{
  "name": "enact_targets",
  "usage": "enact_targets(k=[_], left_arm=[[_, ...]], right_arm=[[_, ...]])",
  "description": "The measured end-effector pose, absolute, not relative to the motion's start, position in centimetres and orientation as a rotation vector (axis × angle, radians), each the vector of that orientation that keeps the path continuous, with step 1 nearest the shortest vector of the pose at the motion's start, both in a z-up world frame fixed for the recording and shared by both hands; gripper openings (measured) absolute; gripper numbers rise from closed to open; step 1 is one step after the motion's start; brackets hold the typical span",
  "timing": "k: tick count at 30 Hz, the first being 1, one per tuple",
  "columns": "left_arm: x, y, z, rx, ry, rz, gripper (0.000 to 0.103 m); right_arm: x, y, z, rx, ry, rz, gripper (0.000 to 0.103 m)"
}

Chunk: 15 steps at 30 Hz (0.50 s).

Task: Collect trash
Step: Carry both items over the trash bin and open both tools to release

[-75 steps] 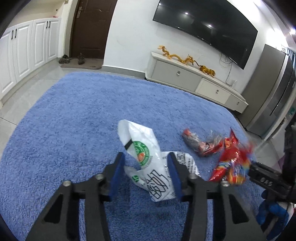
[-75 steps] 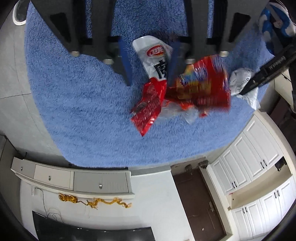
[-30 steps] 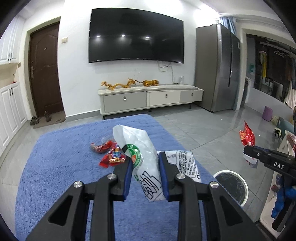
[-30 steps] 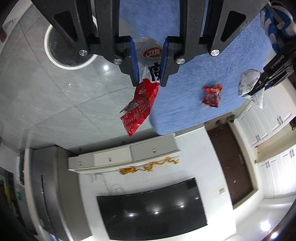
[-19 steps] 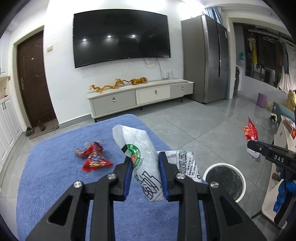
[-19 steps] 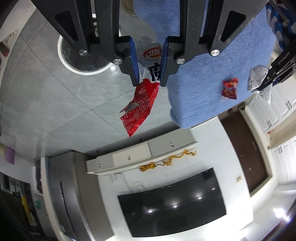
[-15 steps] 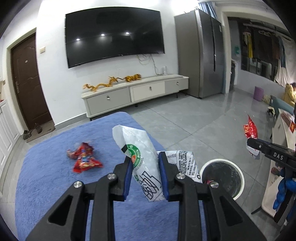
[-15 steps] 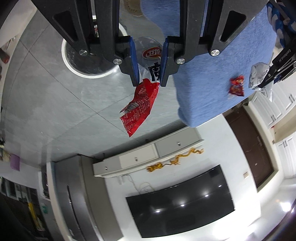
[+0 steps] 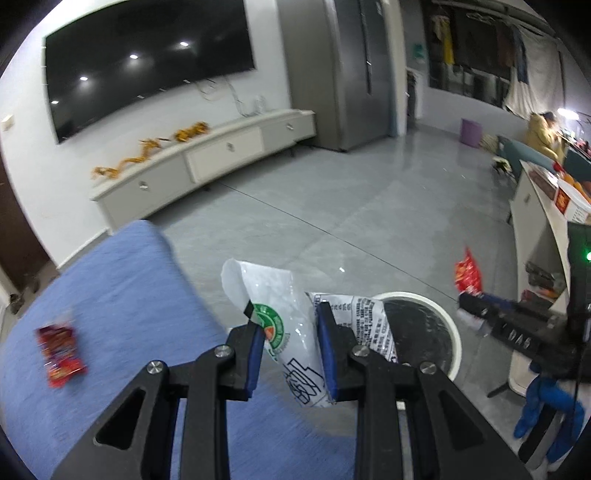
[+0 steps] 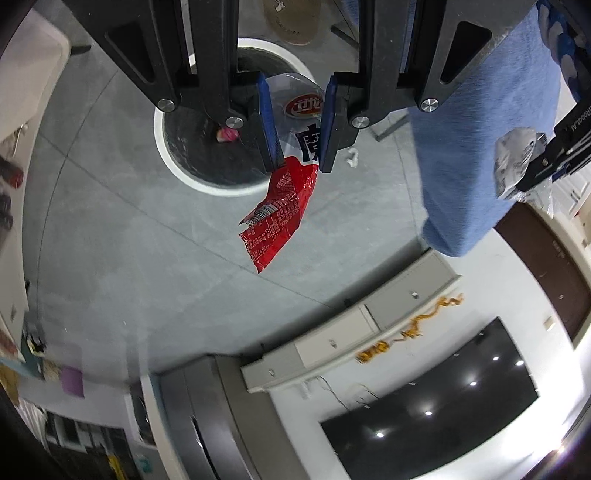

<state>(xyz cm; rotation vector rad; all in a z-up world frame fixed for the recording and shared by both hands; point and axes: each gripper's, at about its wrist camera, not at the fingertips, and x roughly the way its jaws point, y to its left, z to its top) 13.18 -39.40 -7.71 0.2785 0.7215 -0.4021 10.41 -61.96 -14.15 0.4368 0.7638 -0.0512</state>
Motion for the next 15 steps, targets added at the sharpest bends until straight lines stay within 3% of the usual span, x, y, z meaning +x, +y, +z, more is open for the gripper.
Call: enact_targets(k=[12, 14, 15], left_arm=[[18.4, -47.2, -12.1, 0.223, 0.870, -0.574, 0.027], [19.1, -47.7, -12.3, 0.184, 0.905, -0.608, 0.039], [19.3, -47.8, -12.3, 0.169, 0.911, -0.614, 0.055]], right_arm=[[12.4, -65.9, -19.6, 0.503, 0.874, -0.138, 0.022], [12.3, -66.5, -20.1, 0.514, 0.886, -0.154, 0.029], [12.2, -66.7, -20.3, 0.520, 0.888, -0.161, 0.032]])
